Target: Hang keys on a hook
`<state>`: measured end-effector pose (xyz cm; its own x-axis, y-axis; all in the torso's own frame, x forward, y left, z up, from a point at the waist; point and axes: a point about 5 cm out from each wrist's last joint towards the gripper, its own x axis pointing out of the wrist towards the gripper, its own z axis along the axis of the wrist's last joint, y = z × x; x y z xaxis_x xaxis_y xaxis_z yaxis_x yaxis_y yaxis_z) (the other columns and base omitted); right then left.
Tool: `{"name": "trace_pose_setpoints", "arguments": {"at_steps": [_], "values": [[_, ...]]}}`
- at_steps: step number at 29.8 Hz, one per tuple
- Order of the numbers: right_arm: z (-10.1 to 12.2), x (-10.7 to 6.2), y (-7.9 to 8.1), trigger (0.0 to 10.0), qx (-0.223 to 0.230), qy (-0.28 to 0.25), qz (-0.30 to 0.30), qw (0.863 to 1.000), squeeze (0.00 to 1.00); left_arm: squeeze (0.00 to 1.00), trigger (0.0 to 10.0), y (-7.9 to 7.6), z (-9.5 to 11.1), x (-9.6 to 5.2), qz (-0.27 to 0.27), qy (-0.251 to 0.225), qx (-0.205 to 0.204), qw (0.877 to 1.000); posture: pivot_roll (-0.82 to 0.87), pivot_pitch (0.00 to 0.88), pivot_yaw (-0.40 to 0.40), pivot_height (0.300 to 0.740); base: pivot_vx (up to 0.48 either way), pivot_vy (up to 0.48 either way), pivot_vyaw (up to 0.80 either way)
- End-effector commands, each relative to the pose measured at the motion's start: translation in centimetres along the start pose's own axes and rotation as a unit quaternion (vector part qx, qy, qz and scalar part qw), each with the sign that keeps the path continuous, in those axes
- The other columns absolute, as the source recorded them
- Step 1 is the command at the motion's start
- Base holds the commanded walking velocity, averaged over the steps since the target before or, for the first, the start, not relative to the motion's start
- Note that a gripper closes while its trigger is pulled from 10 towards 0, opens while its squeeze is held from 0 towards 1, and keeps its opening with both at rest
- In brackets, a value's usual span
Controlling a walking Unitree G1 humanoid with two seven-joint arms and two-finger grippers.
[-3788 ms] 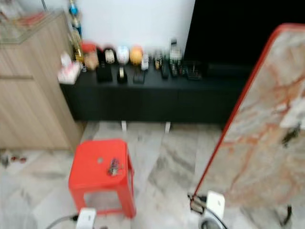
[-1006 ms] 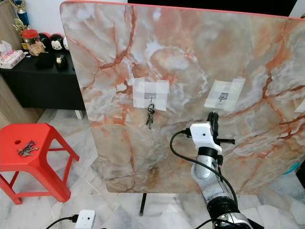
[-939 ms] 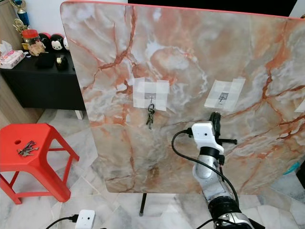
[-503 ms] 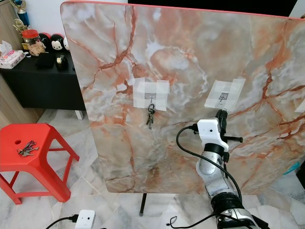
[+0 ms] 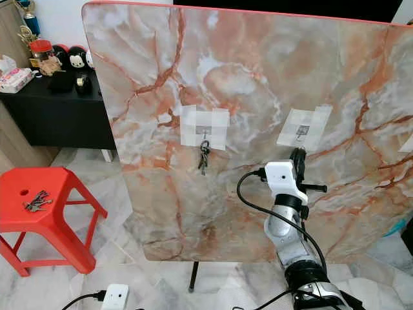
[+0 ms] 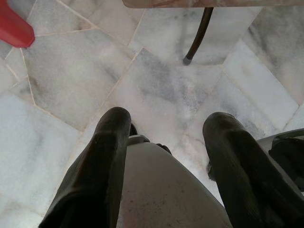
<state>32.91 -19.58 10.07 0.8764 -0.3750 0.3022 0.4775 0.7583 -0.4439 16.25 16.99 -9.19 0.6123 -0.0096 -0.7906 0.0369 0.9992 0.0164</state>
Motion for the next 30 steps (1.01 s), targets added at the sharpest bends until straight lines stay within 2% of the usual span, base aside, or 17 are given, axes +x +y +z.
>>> {"name": "trace_pose_setpoints", "arguments": {"at_steps": [1,30], "values": [[0.78,0.6,-0.03,10.0,0.002,-0.012,-0.005,1.0,0.0,0.0,10.0,-0.2,-1.11,-0.24,0.0,0.022,-0.001,1.0,0.09,0.0,-0.094,0.74,0.0,0.0,0.0],[0.97,0.97,0.02,10.0,0.004,-0.01,-0.001,1.0,0.0,0.0,10.0,-0.21,-1.1,-0.24,0.0,0.022,-0.002,1.0,0.09,0.0,-0.094,0.74,0.0,0.0,0.0]]}}
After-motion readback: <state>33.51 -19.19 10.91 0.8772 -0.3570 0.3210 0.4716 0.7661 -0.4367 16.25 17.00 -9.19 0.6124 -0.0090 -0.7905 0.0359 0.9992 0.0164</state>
